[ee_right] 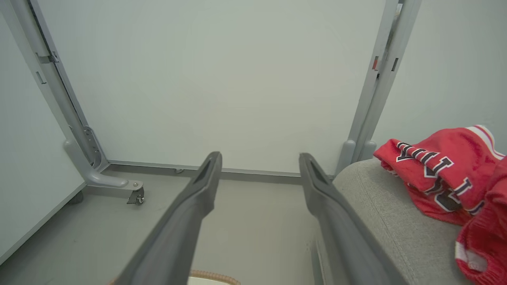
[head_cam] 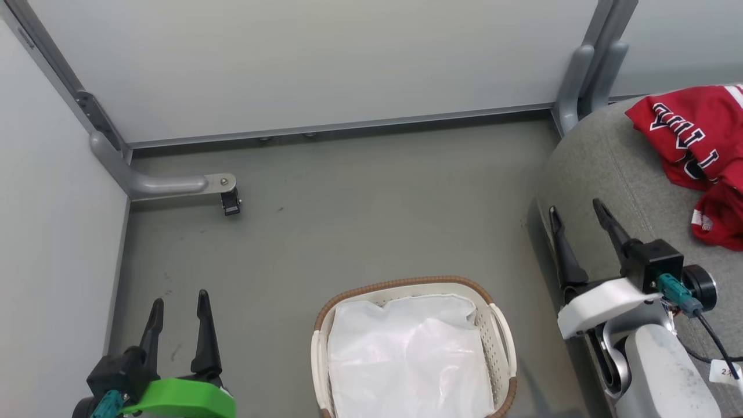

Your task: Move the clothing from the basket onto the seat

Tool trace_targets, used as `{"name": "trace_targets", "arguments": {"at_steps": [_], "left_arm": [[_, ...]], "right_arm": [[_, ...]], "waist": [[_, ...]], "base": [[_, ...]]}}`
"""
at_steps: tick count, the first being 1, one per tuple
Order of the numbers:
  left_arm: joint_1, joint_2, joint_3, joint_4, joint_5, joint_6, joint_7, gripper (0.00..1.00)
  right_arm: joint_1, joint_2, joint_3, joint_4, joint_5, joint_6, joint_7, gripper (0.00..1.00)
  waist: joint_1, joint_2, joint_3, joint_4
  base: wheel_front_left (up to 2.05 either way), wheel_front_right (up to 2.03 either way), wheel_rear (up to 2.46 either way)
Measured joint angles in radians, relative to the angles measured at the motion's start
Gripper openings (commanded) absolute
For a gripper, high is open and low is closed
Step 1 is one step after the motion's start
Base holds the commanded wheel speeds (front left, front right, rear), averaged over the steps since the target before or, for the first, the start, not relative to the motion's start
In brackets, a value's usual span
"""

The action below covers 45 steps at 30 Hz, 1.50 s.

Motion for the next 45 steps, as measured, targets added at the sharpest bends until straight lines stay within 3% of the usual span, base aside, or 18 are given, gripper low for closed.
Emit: {"name": "trace_targets", "arguments": {"at_steps": [12, 31, 32, 37, 45], "left_arm": [[0.045, -0.002, -0.013, 0.001, -0.014, 0.0, 0.0, 1.0], [0.045, -0.002, -0.015, 0.004, -0.027, 0.006, 0.0, 1.0], [0.045, -0.002, -0.015, 0.004, -0.028, 0.006, 0.0, 0.0], [0.046, -0.006, -0.016, 0.048, -0.031, 0.006, 0.001, 0.0], [0.046, -0.007, -0.003, 0.052, -0.156, 0.004, 0.044, 0.0]], "right_arm": [[0.104, -0.001, 0.032, 0.0, 0.067, 0.0, 0.0, 1.0], [0.106, -0.001, 0.053, 0.002, 0.072, 0.0, 0.0, 1.0], [0.106, -0.001, 0.054, 0.002, 0.073, 0.0, 0.0, 0.0], [0.133, 0.008, 0.053, 0.044, 0.078, 0.0, 0.005, 0.0], [0.138, 0.009, 0.038, 0.044, 0.227, 0.0, 0.046, 0.0]], "waist": [[0.0, 0.0, -0.063, 0.006], [0.0, 0.0, -0.062, 0.011], [0.0, 0.0, -0.061, 0.012], [0.0, 0.0, -0.062, 0.012], [0.0, 0.0, -0.063, 0.015]], "base": [[0.0, 0.0, 0.0], [0.0, 0.0, 0.0], [0.0, 0.0, 0.0], [0.0, 0.0, 0.0], [0.0, 0.0, 0.0]]}}
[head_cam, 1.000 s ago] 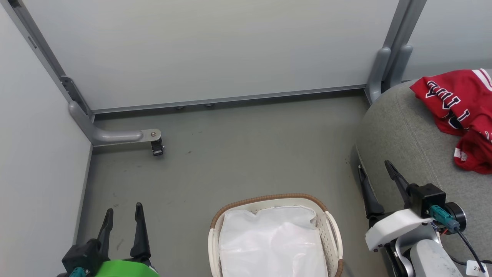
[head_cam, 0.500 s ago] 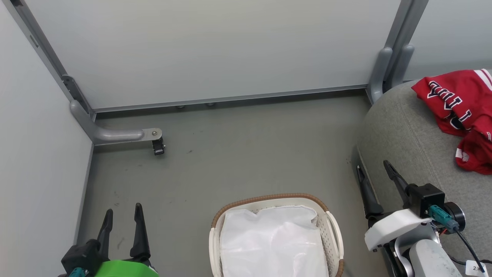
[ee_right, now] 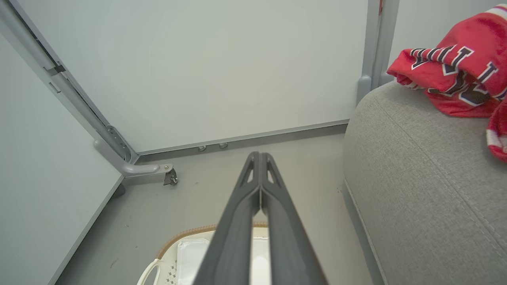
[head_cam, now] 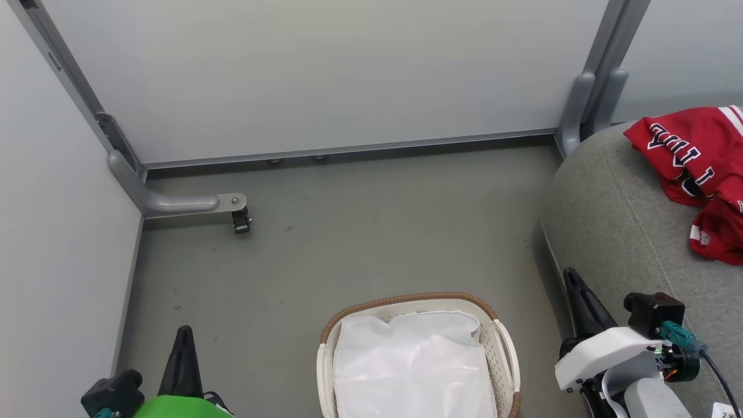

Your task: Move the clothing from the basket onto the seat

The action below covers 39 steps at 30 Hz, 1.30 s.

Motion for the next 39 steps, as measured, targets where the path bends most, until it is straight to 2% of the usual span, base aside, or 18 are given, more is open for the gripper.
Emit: {"name": "trace_targets", "arguments": {"at_steps": [17, 39], "left_arm": [[-0.018, 0.0, 0.03, -0.01, -0.26, -0.009, 0.074, 0.0], [-0.054, 0.0, 0.062, -0.023, -0.528, -0.021, 0.151, 0.0]], "right_arm": [[0.005, -0.001, -0.024, -0.033, 0.303, 0.0, 0.073, 0.0], [0.01, -0.002, -0.052, -0.063, 0.613, 0.0, 0.151, 0.0]], "waist": [[0.0, 0.0, -0.003, 0.007], [0.0, 0.0, -0.006, 0.015]], "base": [[0.0, 0.0, 0.0], [0.0, 0.0, 0.0]]}}
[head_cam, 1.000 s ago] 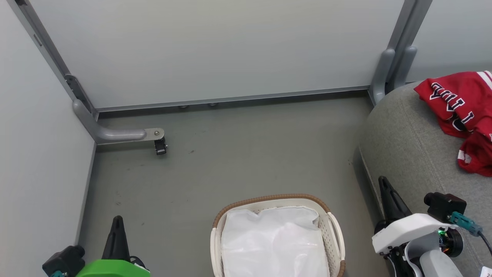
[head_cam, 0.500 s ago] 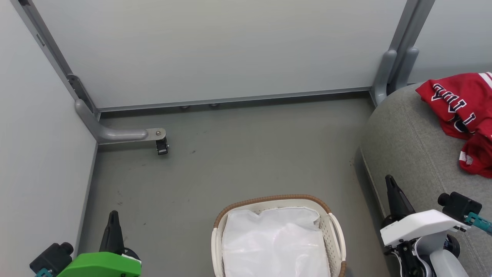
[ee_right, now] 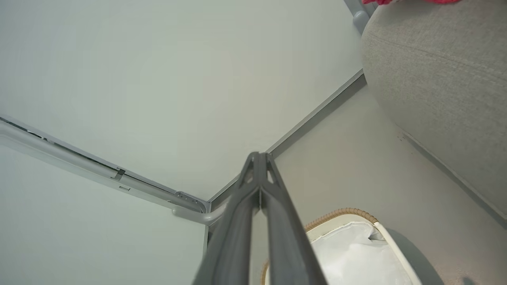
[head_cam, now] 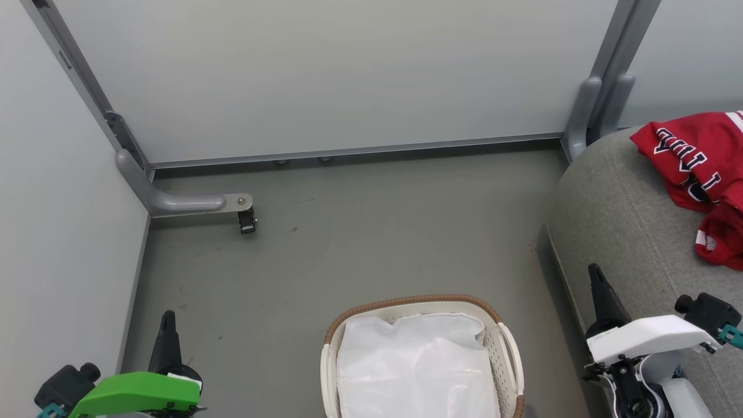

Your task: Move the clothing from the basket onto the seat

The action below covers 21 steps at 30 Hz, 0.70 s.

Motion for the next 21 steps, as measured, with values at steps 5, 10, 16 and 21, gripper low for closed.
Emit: {"name": "trace_targets", "arguments": {"at_steps": [5, 10, 16, 21], "left_arm": [[-0.011, 0.0, 0.007, -0.003, -0.054, -0.001, 0.016, 0.0], [-0.018, 0.0, 0.014, -0.005, -0.1, -0.002, 0.032, 0.0], [-0.023, 0.0, 0.021, -0.007, -0.159, -0.003, 0.049, 0.0], [-0.033, 0.0, 0.026, -0.009, -0.204, -0.009, 0.06, 0.0]], "right_arm": [[0.001, 0.0, -0.006, -0.005, 0.063, 0.0, 0.015, 0.0], [0.003, -0.001, -0.011, -0.011, 0.121, 0.0, 0.03, 0.0], [0.006, -0.001, -0.017, -0.017, 0.189, 0.0, 0.047, 0.0], [0.006, -0.002, -0.023, -0.022, 0.242, 0.0, 0.059, 0.0]], "waist": [[0.0, 0.0, -0.001, 0.002], [0.0, 0.0, -0.002, 0.004], [0.0, 0.0, -0.003, 0.006], [0.0, 0.0, -0.003, 0.008]], "base": [[0.0, 0.0, 0.0], [0.0, 0.0, 0.0], [0.0, 0.0, 0.0], [0.0, 0.0, 0.0]]}}
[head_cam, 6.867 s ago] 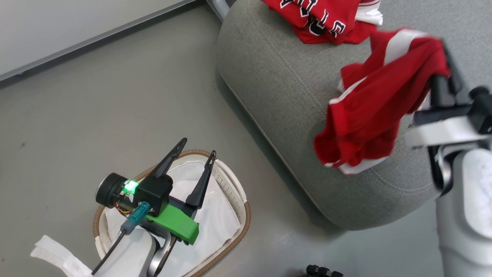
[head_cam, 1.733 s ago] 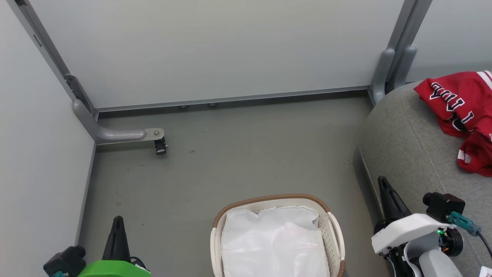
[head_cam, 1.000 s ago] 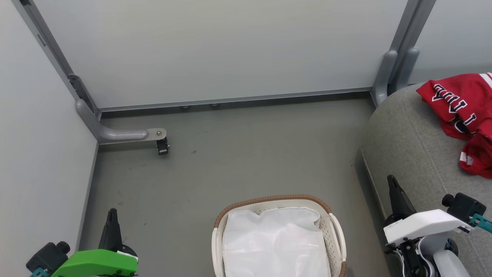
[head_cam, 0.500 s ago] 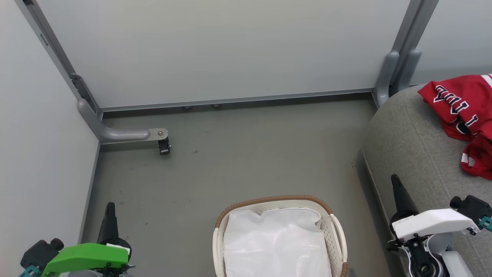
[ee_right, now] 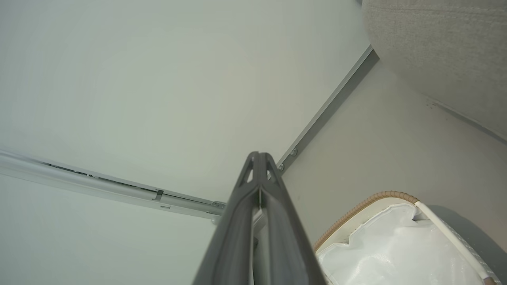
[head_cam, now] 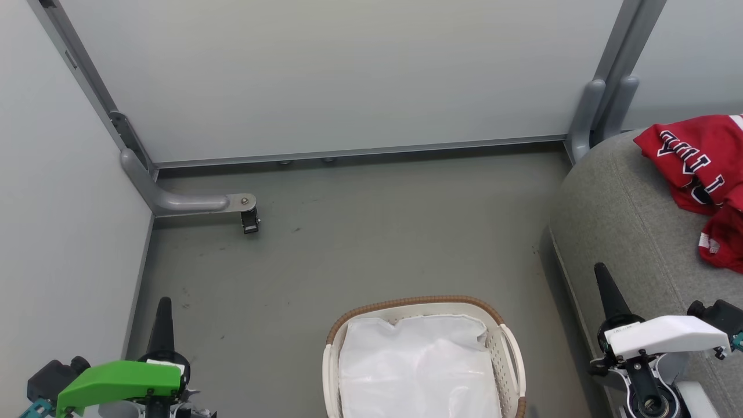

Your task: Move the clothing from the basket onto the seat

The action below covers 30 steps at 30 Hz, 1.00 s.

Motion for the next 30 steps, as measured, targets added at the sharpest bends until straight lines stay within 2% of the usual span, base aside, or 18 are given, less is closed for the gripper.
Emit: {"name": "trace_targets", "arguments": {"at_steps": [30], "left_arm": [[-0.029, 0.0, 0.029, -0.009, -0.237, -0.01, 0.07, 0.0]], "right_arm": [[0.004, -0.002, -0.025, -0.026, 0.275, 0.0, 0.069, 0.0]], "waist": [[0.0001, 0.0, -0.005, 0.012]], "base": [[0.0, 0.0, 0.0]]}}
